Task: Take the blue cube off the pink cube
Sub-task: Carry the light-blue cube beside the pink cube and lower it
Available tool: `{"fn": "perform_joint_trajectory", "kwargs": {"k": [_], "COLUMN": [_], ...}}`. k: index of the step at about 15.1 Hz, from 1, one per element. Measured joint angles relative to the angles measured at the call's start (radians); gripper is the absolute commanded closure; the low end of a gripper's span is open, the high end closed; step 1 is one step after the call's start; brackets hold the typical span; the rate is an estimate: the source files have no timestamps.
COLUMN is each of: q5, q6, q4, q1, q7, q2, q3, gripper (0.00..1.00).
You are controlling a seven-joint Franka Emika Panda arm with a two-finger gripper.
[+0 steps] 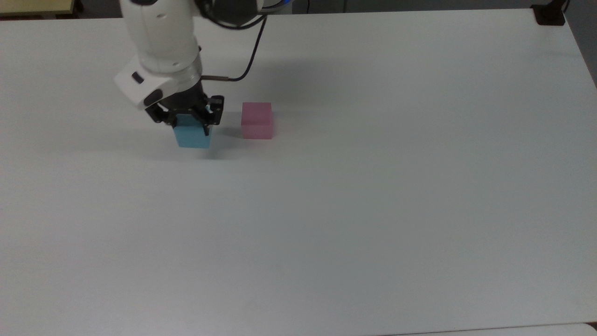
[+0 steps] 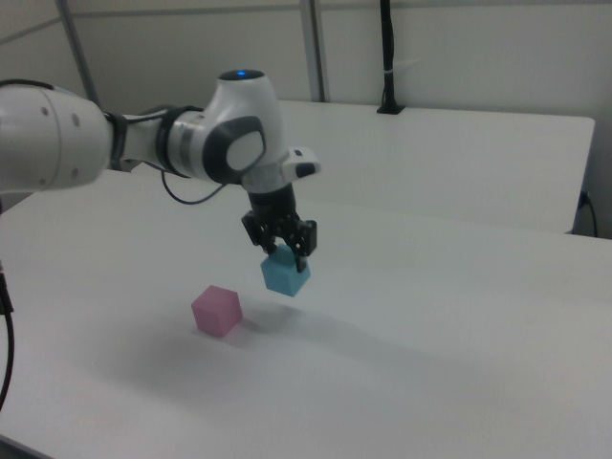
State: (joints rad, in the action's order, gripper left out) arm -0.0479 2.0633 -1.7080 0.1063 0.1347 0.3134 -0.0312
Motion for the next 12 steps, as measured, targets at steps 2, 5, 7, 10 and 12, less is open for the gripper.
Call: {"fn": "perform_joint_trajectory", "kwargs": {"k": [2,5,7,10,12], "q5": [-0.002,-0.046,-0.051,-0.051,-0.051], "q6": [0.0,0.004,0.037,0.052,0.052], "q4": [0.016,0.024,0.026,0.029,0.029], "q1": [0.018,0.019,0.018,0.018,0.019], "q7": [0.02,0.021,0.021,0.02,0.02], "q2": [0.044,0.112,0.126,0.128,0.128], "q3": [0.0,0.004,0.005,0.005,0.005], "gripper": [0.49,0.15,0.0,0.0,0.0]}}
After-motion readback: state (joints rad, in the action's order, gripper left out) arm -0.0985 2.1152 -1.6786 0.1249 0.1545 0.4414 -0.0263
